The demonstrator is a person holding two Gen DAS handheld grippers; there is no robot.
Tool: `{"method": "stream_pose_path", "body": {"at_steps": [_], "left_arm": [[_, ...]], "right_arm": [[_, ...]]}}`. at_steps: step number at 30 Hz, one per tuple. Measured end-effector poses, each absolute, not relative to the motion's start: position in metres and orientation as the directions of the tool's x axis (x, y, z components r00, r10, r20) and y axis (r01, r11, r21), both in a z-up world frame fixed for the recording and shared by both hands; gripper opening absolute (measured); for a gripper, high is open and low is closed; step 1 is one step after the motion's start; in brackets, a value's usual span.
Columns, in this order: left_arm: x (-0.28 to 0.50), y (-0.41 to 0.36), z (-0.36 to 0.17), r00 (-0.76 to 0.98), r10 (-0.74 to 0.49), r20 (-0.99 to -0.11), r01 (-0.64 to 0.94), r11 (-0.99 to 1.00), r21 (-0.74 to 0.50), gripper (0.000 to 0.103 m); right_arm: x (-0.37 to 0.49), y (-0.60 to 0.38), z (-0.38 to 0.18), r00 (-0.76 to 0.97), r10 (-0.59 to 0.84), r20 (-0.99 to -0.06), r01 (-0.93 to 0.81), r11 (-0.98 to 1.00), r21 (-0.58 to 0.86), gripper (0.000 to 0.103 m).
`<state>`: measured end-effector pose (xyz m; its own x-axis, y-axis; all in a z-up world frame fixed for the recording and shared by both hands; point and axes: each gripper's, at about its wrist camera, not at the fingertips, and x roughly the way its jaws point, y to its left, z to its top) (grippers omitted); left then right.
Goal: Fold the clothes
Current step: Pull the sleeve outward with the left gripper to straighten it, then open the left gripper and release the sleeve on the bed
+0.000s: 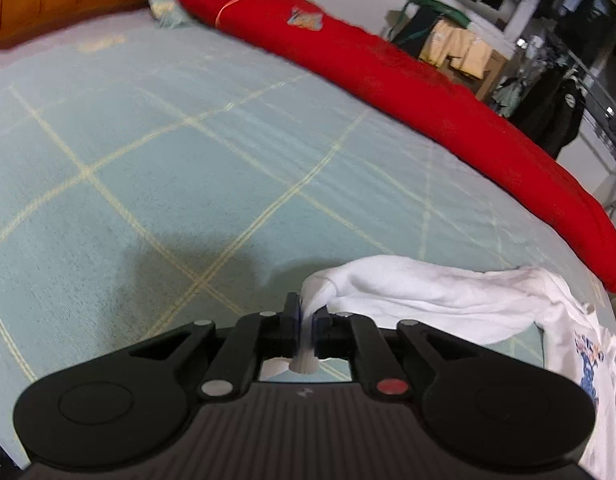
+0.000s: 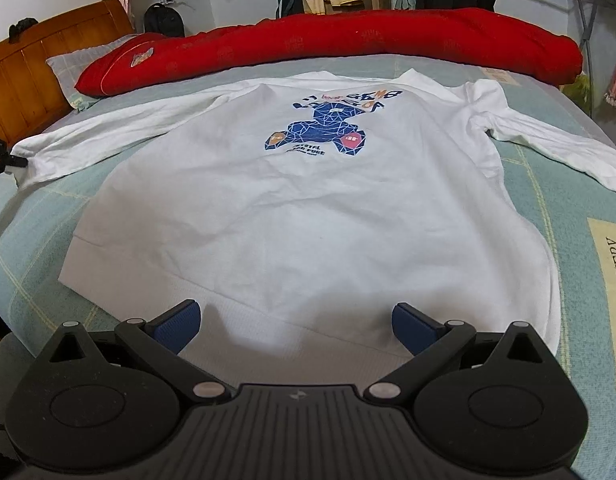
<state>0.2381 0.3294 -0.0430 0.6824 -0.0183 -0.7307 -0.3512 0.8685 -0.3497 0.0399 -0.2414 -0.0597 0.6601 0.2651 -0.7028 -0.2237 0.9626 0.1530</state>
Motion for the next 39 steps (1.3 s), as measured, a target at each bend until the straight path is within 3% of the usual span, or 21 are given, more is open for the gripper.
{"method": "stream_pose_path", "body": {"at_steps": [3,7,9,12,17,19,21,29,32,36,38,39], "left_arm": [[0.241,0.344,-0.056,0.668,0.017,-0.744,-0.413,0.84,-0.352,0.016],[0.233,0.368,-0.06,0.682,0.096,-0.725,-0.509,0.774,-0.376,0.017],[0.229,0.371,-0.062,0.703,0.042,-0.71,-0.492,0.749,-0.443,0.022],[0.222,0.368,-0.068,0.727,-0.031,-0.686,-0.462,0.718,-0.521,0.041],[0.227,0.362,-0.093,0.7,-0.057,-0.712,-0.485,0.693,-0.533,0.043],[0.229,0.356,-0.096,0.716,-0.054,-0.696,-0.468,0.703,-0.536,0.034],[0.232,0.349,-0.094,0.727,-0.044,-0.685,-0.438,0.739,-0.512,0.004],[0.229,0.36,-0.062,0.723,0.165,-0.671,-0.515,0.776,-0.365,0.001],[0.225,0.363,-0.052,0.717,0.132,-0.684,-0.508,0.771,-0.384,0.001],[0.216,0.328,-0.037,0.76,-0.004,-0.65,-0.374,0.815,-0.443,0.007],[0.218,0.302,-0.034,0.767,-0.127,-0.628,-0.278,0.818,-0.505,0.021],[0.22,0.288,-0.035,0.759,-0.194,-0.621,-0.232,0.811,-0.536,0.035]], "right_arm": [[0.04,-0.239,-0.059,0.658,0.261,-0.706,-0.227,0.963,0.146,0.103],[0.04,-0.238,-0.058,0.658,0.255,-0.709,-0.224,0.965,0.139,0.103],[0.04,-0.238,-0.057,0.658,0.25,-0.71,-0.222,0.966,0.134,0.103],[0.041,-0.236,-0.056,0.661,0.25,-0.707,-0.223,0.966,0.133,0.103],[0.044,-0.23,-0.054,0.658,0.262,-0.706,-0.241,0.961,0.133,0.103],[0.042,-0.227,-0.052,0.659,0.266,-0.704,-0.252,0.959,0.126,0.103],[0.041,-0.226,-0.05,0.661,0.265,-0.702,-0.256,0.959,0.122,0.103],[0.041,-0.23,-0.046,0.67,0.249,-0.7,-0.238,0.964,0.116,0.103],[0.041,-0.231,-0.047,0.67,0.253,-0.698,-0.239,0.964,0.119,0.103],[0.043,-0.231,-0.049,0.669,0.262,-0.695,-0.24,0.962,0.131,0.103],[0.045,-0.231,-0.05,0.666,0.267,-0.696,-0.242,0.961,0.137,0.103],[0.045,-0.231,-0.05,0.666,0.269,-0.695,-0.243,0.96,0.139,0.103]]}}
